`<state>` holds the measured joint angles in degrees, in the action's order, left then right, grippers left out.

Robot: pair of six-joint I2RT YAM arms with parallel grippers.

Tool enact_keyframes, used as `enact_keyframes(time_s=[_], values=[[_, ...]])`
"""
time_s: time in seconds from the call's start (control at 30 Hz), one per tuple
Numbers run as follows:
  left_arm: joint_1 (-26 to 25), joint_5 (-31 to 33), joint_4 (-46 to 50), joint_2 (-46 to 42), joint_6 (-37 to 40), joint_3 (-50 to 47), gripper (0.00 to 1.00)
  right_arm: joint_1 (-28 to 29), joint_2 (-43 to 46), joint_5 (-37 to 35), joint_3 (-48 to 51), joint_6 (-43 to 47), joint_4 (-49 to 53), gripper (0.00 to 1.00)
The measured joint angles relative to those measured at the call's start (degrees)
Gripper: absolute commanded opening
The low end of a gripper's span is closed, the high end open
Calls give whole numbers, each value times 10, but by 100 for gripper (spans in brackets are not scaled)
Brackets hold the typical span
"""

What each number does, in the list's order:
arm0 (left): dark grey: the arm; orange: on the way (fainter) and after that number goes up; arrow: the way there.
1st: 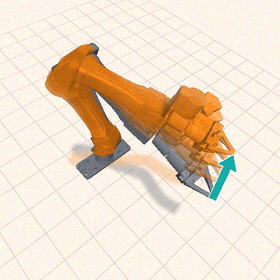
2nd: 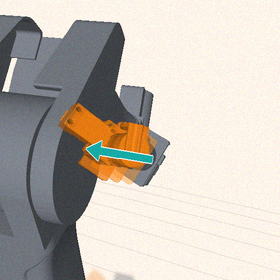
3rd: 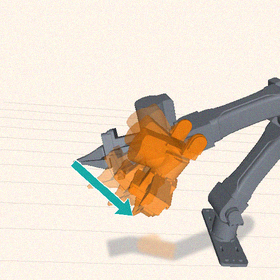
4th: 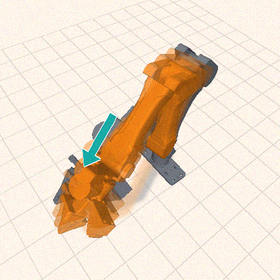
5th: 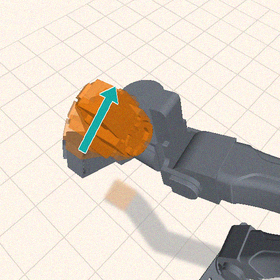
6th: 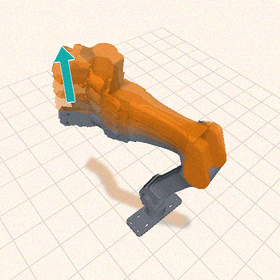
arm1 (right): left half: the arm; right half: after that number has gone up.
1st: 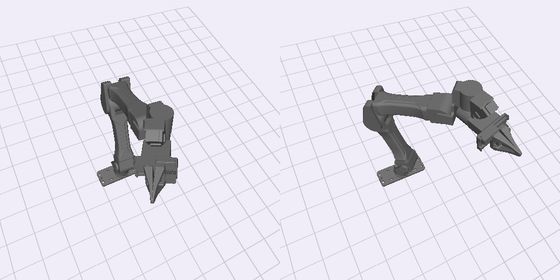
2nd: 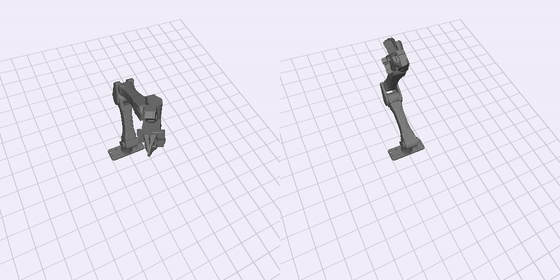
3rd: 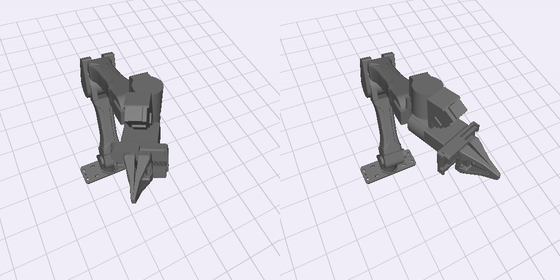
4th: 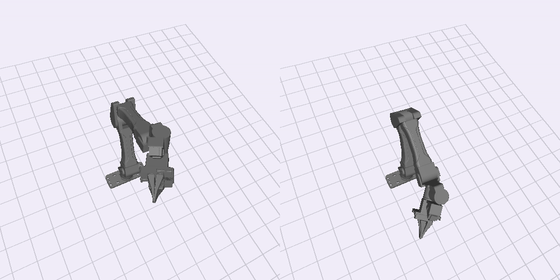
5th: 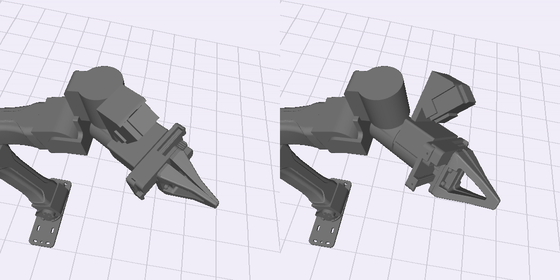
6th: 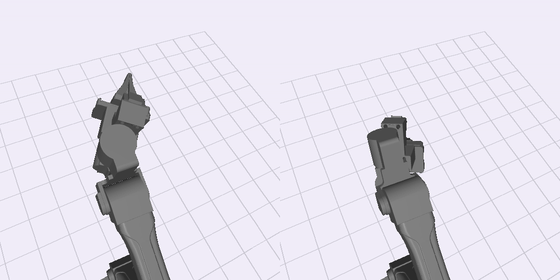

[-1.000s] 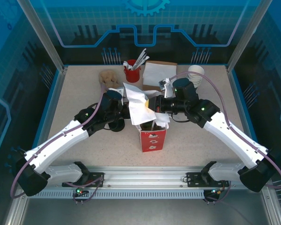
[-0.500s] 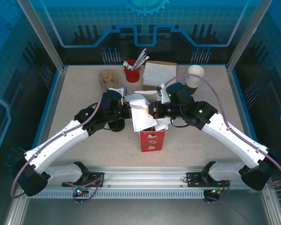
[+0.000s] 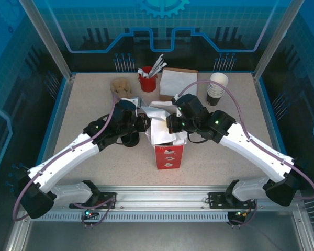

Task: Pack the takeout coffee

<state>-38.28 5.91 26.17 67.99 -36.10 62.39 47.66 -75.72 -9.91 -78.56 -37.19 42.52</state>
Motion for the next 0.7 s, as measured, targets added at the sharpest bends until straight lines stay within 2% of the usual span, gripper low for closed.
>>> enact_keyframes(time_s=[0.7], values=[[3, -9, -11, 14, 0, 0, 13, 28, -60, -92, -43, 2, 63, 0]])
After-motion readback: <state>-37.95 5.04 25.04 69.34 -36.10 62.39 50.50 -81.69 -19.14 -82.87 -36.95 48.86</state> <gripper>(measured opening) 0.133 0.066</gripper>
